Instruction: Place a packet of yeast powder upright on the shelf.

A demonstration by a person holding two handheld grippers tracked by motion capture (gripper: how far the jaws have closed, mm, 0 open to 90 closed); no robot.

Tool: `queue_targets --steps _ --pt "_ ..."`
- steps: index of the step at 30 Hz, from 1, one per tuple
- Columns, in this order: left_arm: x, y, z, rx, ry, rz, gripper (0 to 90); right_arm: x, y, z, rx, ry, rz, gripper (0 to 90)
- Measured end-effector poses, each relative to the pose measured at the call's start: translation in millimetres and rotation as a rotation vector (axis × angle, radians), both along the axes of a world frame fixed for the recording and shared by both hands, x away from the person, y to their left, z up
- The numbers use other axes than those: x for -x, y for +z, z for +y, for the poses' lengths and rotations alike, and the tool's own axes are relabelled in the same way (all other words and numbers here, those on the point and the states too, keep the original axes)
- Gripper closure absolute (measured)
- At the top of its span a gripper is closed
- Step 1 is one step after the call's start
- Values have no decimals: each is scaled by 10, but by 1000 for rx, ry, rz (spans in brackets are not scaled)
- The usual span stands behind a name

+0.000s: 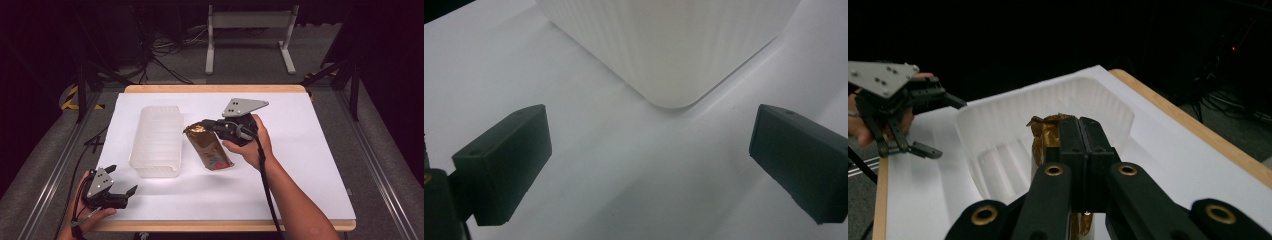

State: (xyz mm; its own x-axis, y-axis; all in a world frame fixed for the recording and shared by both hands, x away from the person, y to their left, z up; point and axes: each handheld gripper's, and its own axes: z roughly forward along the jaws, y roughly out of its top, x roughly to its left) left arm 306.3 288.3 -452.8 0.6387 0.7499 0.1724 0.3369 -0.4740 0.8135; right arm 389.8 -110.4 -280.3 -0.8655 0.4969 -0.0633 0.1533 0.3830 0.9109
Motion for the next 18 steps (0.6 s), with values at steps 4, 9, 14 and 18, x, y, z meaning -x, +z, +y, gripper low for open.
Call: queue_targets --steps 4,9,14,18 --pt "0 -1 6 1 -1 -1 42 -8 121 186 -35 33 -38 896" --pt "5 -1 5 1 -4 -1 42 -53 200 405 -62 74 -49 897" --pt "16 9 22 10 1 -8 42 -130 216 653 -73 93 -53 896" --pt "20 11 40 16 1 -12 41 -155 214 822 -79 117 -51 897"
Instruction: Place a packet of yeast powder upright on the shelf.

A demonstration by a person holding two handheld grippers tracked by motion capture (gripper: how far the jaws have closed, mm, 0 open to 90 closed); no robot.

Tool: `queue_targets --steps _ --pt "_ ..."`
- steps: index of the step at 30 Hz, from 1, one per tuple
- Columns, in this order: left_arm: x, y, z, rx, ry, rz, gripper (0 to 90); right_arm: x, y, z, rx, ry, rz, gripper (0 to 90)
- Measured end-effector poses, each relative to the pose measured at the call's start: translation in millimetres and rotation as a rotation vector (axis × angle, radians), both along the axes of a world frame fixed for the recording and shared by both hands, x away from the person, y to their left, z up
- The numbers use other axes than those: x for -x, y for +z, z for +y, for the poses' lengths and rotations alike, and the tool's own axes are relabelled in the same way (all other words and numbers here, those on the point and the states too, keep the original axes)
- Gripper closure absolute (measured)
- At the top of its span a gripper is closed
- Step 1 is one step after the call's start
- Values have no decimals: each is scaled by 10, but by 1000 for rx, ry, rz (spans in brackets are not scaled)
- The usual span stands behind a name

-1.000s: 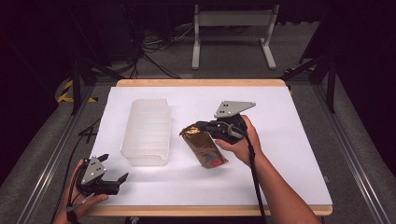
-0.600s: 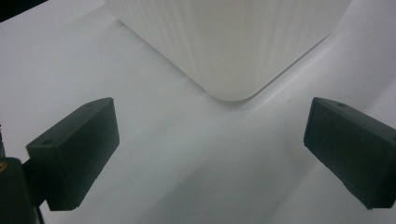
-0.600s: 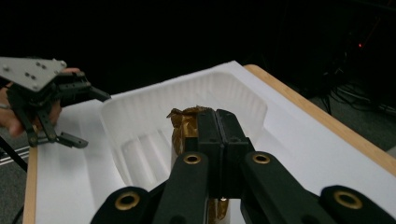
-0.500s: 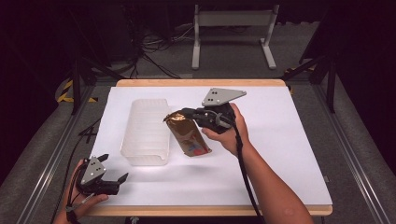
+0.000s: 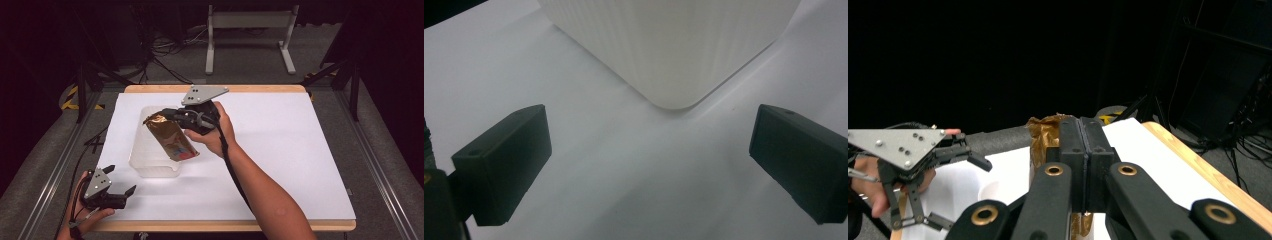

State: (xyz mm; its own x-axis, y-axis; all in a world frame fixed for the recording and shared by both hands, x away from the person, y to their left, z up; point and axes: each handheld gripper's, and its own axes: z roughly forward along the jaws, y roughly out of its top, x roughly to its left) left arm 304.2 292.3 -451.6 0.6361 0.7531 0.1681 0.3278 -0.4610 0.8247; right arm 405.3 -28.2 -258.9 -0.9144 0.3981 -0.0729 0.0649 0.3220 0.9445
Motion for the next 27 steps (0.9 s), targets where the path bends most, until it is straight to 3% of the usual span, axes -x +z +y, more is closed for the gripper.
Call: queue_targets --steps 15,27 --pt "7 0 15 6 -3 0 40 -212 -58 436 -17 11 9 897" --pt "8 0 19 9 -4 0 40 -292 -209 635 -40 -10 33 896"
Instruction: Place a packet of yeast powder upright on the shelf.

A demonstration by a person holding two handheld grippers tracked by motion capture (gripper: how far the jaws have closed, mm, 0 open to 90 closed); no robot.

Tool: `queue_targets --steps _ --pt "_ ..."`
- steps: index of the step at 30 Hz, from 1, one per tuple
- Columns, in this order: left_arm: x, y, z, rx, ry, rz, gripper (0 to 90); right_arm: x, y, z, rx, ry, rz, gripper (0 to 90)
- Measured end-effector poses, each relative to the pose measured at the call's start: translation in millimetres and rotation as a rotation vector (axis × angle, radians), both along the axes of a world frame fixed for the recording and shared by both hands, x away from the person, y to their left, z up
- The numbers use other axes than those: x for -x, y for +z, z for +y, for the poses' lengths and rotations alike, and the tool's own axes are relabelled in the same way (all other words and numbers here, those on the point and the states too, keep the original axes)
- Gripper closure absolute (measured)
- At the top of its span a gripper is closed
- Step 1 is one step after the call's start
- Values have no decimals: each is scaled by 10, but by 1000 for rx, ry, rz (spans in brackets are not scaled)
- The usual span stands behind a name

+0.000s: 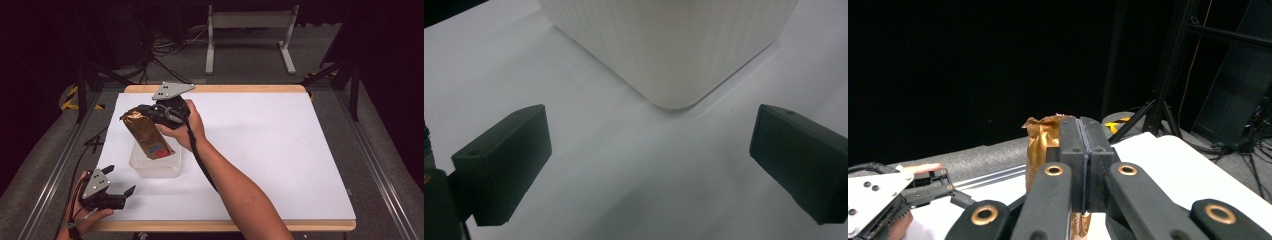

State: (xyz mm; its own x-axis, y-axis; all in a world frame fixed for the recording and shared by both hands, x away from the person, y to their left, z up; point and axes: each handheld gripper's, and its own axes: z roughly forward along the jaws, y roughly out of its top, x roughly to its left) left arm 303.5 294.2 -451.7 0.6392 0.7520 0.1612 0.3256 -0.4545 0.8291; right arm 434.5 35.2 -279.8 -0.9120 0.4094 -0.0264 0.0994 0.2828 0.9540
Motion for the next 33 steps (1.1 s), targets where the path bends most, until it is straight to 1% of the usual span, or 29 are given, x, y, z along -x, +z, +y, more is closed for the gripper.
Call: queue_targets --steps 3,4,6,9,13,14,16,18,19,21,24,25,33 --pt "1 -2 0 2 2 1 40 7 -35 16 3 4 -3 896" --pt "1 -3 1 2 0 2 40 7 -81 17 -1 10 5 896" --pt "2 -2 2 2 0 0 41 5 -99 15 -4 14 10 896" --pt "1 1 4 1 -2 0 40 13 -178 2 -9 20 19 896" --pt "-1 -3 -4 -2 -4 3 40 13 -273 -64 -12 39 36 895" --pt "-1 0 -3 -4 -3 2 40 13 -273 -64 -12 39 36 895" --pt "-1 -1 -2 0 -2 2 40 25 -312 -99 -3 37 32 895" --pt "-5 -3 -4 -4 -2 2 40 29 -349 -121 1 43 39 894" --pt "-4 -2 -7 -6 -3 2 40 38 -380 -131 18 47 39 894" --pt "-1 1 -9 -4 -3 3 40 55 -430 -147 31 54 38 893" --pt "-5 -3 -8 -4 1 3 40 67 -455 -197 19 54 40 893" --pt "-6 -4 -10 -5 -1 4 40 70 -464 -239 21 47 39 893" --pt "-7 -5 -23 -8 -2 4 41 78 -516 -389 20 31 43 892"
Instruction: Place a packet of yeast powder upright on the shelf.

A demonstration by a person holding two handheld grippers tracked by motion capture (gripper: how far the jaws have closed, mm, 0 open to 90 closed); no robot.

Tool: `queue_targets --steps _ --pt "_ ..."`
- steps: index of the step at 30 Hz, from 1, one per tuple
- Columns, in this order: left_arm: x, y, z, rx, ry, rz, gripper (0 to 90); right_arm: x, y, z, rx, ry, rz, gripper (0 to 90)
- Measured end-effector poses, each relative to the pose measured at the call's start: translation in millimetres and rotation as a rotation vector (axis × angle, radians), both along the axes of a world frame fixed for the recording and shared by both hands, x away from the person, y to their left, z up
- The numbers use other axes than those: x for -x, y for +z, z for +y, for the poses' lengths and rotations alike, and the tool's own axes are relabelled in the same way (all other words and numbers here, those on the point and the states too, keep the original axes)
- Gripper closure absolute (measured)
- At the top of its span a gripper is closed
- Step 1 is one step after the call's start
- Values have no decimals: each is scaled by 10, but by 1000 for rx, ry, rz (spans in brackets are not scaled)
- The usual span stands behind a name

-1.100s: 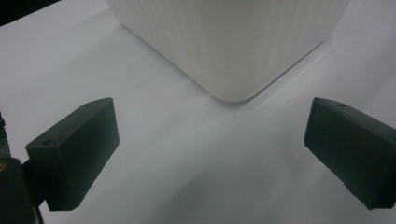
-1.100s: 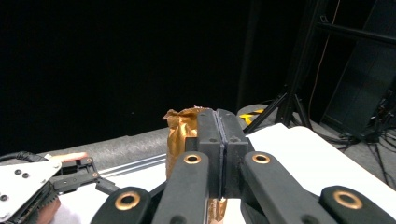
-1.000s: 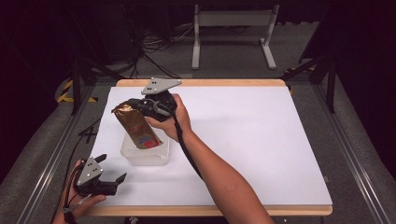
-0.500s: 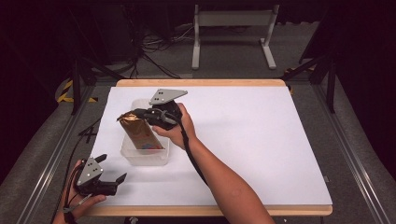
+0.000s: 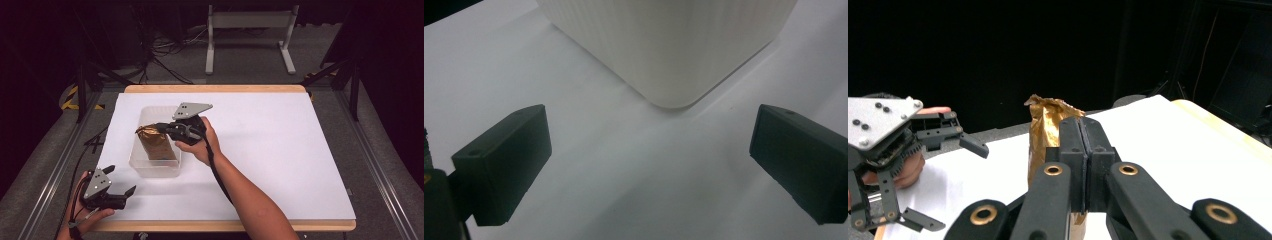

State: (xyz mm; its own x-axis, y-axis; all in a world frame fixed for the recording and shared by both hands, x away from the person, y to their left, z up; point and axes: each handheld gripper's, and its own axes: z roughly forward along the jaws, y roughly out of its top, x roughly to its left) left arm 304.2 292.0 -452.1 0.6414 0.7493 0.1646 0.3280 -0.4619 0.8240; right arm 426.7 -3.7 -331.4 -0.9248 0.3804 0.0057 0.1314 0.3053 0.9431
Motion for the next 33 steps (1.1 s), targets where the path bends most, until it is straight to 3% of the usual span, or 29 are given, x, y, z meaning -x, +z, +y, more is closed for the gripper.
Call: queue_targets --steps 9,25,33 --pt "-5 -3 -15 -7 -4 5 40 10 -77 -120 3 -11 1 891" --pt "-6 -7 -22 -8 -4 8 40 36 -89 -156 19 -22 -22 886" --pt "-7 -6 -18 -8 -2 10 40 60 -73 -133 42 -17 -49 803"
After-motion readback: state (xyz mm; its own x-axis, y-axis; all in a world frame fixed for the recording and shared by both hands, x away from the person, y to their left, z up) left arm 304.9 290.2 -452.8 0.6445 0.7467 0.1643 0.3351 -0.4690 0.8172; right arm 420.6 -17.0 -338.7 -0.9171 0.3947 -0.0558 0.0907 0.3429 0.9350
